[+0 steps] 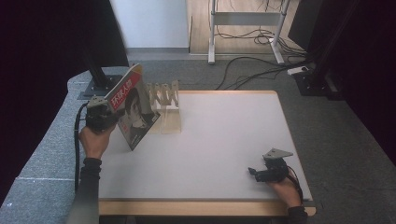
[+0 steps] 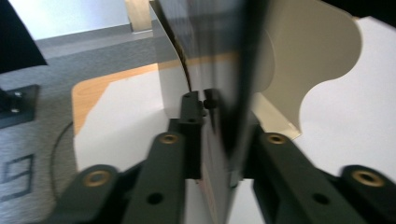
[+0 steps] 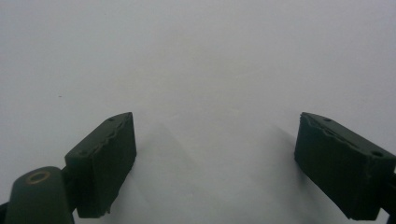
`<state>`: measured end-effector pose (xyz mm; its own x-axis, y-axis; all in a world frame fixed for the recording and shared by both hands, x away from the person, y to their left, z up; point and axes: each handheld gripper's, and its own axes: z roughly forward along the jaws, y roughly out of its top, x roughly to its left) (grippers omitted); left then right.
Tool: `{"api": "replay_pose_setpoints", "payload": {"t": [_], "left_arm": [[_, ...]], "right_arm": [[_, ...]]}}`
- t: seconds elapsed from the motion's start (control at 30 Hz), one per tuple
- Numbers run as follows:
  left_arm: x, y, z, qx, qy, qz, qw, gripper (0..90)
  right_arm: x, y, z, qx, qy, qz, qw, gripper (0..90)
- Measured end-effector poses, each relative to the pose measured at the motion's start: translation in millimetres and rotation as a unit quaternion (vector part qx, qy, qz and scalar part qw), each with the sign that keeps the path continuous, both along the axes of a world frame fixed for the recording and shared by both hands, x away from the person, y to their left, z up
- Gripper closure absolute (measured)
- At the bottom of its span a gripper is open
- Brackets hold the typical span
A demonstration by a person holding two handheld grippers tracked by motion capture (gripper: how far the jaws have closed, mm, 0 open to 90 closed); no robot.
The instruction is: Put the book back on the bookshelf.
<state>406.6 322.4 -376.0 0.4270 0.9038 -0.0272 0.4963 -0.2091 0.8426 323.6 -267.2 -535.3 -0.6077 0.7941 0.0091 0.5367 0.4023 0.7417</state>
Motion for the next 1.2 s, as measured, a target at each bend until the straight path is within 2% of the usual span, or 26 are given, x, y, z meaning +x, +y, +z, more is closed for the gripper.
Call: {"api": "replay_pose_setpoints", "payload": {"t": [0.17, 0.2, 0.23, 0.3, 0.47, 0.57, 0.63, 0.7, 0.8, 0.87, 1.07, 1.2], "left_arm": [[0.3, 0.5, -0.7, 0.007, 0.004, 0.004, 1.0, 53.9], [-0.4, 1.1, -0.3, 0.004, 0.005, 0.004, 1.0, 49.7], [-1.5, 2.0, 0.0, -0.007, 0.006, -0.002, 1.0, 46.8], [-4.6, 2.4, 0.5, -0.018, 0.003, -0.01, 0.9998, 36.1], [-18.9, 1.2, 0.4, -0.019, -0.003, -0.022, 0.9996, 19.3], [-30.3, 2.2, -0.7, -0.026, -0.006, -0.021, 0.9994, 13.4], [-37.0, 3.2, -1.7, -0.031, -0.006, -0.025, 0.9992, 12.6], [-45.3, 2.8, -4.1, -0.033, -0.005, -0.031, 0.9989, 6.5], [-59.5, -1.8, -11.2, -0.021, -0.001, -0.038, 0.9991, 0.7], [-67.3, -5.6, -16.9, -0.015, -0.004, -0.042, 0.999, 0.0], [-84.8, -27.5, -48.9, -0.007, 0.007, -0.077, 0.997, 0.0], [-85.3, -46.0, -76.0, -0.002, 0.03, -0.1, 0.9945, 0.0]], "right_arm": [[0.3, 0.2, 0.2, 0.0, -0.001, 0.0, 1.0, 11.9], [0.3, 0.2, 0.3, 0.0, 0.0, 0.0, 1.0, 11.9], [0.4, 0.1, 0.3, 0.0, 0.0, 0.0, 1.0, 11.9], [0.3, 0.2, 0.4, 0.0, 0.0, 0.0, 1.0, 11.9], [0.3, 0.3, 0.5, 0.0, 0.0, -0.001, 1.0, 11.9], [0.3, 0.4, 0.5, -0.001, 0.0, -0.001, 1.0, 11.9], [0.3, 0.4, 0.5, -0.001, 0.0, -0.001, 1.0, 11.9], [0.3, 0.4, 0.5, -0.001, 0.0, -0.001, 1.0, 11.9], [0.3, 0.4, 0.5, -0.001, 0.0, -0.001, 1.0, 11.9], [0.3, 0.5, 0.5, -0.001, 0.0, -0.001, 1.0, 11.9], [0.2, 0.6, 0.4, -0.001, -0.001, -0.001, 1.0, 11.9], [0.1, 0.6, 0.4, -0.001, -0.001, -0.001, 1.0, 11.9]]}}
